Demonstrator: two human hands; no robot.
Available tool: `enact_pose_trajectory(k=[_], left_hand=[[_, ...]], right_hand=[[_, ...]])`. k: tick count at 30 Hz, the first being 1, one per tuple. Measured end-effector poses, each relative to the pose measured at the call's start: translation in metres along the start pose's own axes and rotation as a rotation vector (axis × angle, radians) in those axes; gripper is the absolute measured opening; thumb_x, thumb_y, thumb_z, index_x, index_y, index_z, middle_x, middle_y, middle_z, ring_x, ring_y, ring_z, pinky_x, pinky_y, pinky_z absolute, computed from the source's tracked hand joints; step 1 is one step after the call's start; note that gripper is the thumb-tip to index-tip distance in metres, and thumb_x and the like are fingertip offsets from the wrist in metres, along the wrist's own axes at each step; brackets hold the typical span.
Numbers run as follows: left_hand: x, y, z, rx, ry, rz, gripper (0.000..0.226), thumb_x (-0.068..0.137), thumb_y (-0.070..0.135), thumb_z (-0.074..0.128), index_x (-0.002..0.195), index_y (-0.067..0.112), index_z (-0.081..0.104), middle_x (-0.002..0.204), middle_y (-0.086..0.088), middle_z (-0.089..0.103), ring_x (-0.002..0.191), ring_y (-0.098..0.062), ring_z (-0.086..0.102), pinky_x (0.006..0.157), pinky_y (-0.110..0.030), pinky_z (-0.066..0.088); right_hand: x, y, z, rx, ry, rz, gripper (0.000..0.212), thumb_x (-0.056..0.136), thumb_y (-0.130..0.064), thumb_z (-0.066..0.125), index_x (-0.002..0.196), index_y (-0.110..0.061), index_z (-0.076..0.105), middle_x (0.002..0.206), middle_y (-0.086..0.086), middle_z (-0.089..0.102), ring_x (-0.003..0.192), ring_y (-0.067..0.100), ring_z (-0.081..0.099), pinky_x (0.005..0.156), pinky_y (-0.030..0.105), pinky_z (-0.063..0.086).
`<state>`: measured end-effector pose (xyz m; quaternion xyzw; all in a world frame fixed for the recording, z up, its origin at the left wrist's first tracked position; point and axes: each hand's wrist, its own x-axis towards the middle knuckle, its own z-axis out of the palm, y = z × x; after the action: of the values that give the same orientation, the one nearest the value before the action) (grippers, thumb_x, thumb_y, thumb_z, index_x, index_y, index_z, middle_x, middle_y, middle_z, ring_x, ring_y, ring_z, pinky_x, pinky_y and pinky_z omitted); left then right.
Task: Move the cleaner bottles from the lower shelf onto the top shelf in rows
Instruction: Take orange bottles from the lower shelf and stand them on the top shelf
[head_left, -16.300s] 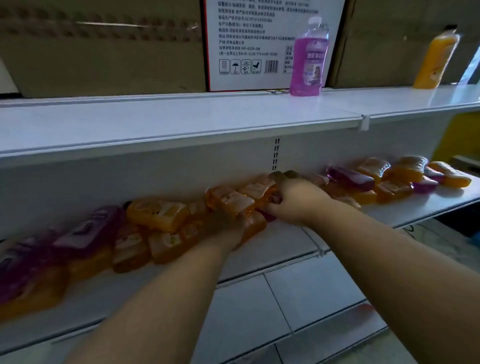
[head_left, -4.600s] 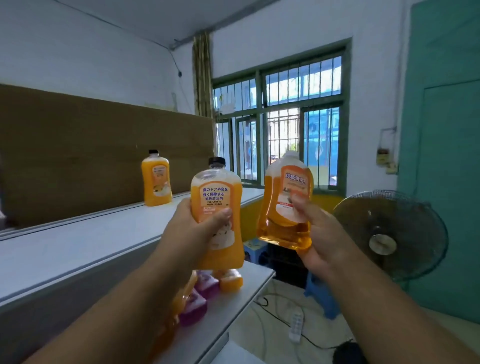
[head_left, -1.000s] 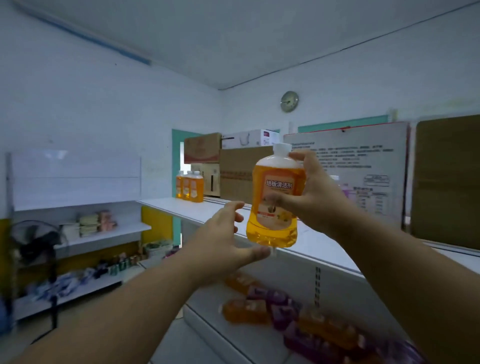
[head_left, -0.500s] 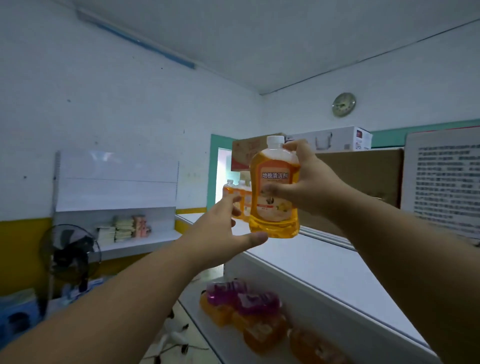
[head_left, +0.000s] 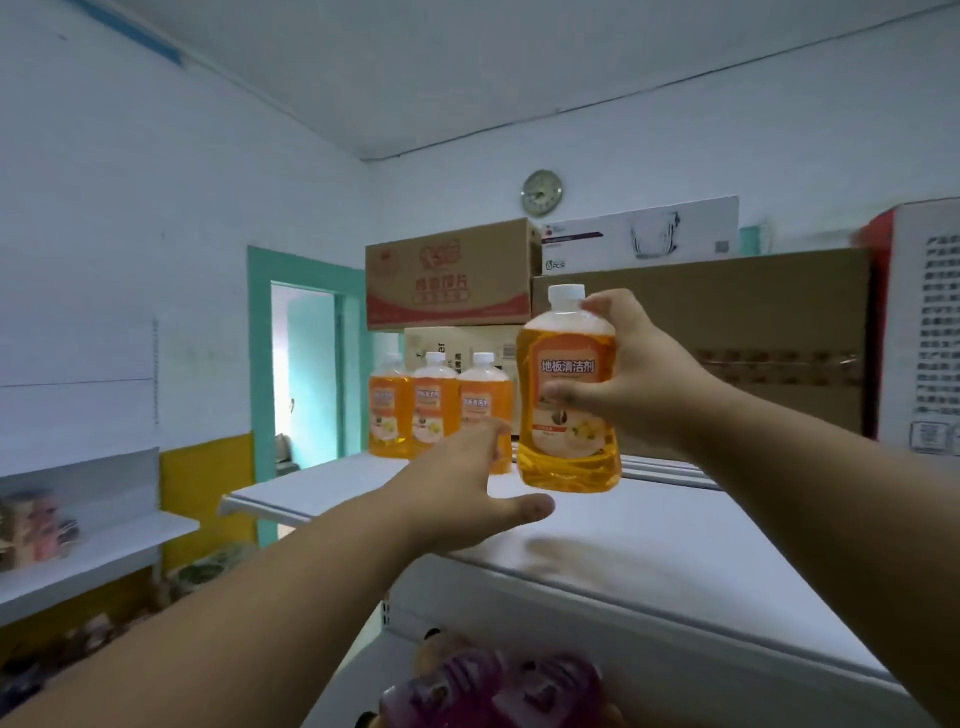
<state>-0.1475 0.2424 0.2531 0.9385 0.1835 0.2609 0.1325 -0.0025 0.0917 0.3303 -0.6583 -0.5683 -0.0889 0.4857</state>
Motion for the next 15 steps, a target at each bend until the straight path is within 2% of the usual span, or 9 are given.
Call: enact_pose_trajectory(k=[3,5,9,13,15], left_hand=[[0.032,-0.033,0.002,0.071,-0.104,0.054,0.089,0.066,0.085,0.057,0.139,0.04,0.032,0.14,0.01,0.051,0.109,-0.007,0.049,0.082,-0.028,0.041],[0.049,-0.048,0.004,0.099,-0.128,0.086,0.087,0.07,0.083,0.057,0.14,0.038,0.034,0.141,0.008,0.051,0.116,-0.012,0.051,0.083,-0.03,0.043],[0.071,-0.065,0.016,0.172,-0.192,0.134,0.083,0.078,0.082,0.049,0.143,0.032,0.039,0.147,0.003,0.047,0.128,-0.018,0.048,0.1,-0.038,0.045],[0.074,-0.075,0.029,0.27,-0.271,0.141,0.097,0.075,0.089,0.038,0.149,0.027,0.034,0.157,-0.001,0.034,0.139,-0.024,0.036,0.111,-0.048,0.037],[0.075,-0.079,0.032,0.247,-0.286,0.126,0.097,0.074,0.09,0.036,0.148,0.027,0.036,0.157,0.0,0.035,0.139,-0.024,0.036,0.111,-0.047,0.036]], right_hand=[[0.021,0.014,0.02,-0.037,0.071,0.09,0.074,0.074,-0.027,0.085,0.121,-0.042,0.029,0.104,-0.013,0.054,0.083,0.007,0.063,0.047,0.012,0.05],[0.032,0.027,0.033,-0.058,0.101,0.14,0.074,0.075,-0.025,0.084,0.121,-0.043,0.029,0.105,-0.011,0.054,0.085,0.006,0.063,0.048,0.011,0.05],[0.046,0.051,0.054,-0.125,0.127,0.221,0.075,0.076,-0.024,0.083,0.128,-0.04,0.03,0.11,-0.006,0.056,0.086,0.005,0.062,0.049,0.011,0.051],[0.051,0.071,0.075,-0.173,0.127,0.292,0.08,0.076,-0.024,0.084,0.135,-0.035,0.031,0.121,0.003,0.054,0.096,0.014,0.064,0.068,0.023,0.057],[0.054,0.078,0.085,-0.186,0.125,0.289,0.081,0.076,-0.023,0.084,0.136,-0.035,0.031,0.123,0.004,0.053,0.097,0.014,0.064,0.07,0.023,0.057]])
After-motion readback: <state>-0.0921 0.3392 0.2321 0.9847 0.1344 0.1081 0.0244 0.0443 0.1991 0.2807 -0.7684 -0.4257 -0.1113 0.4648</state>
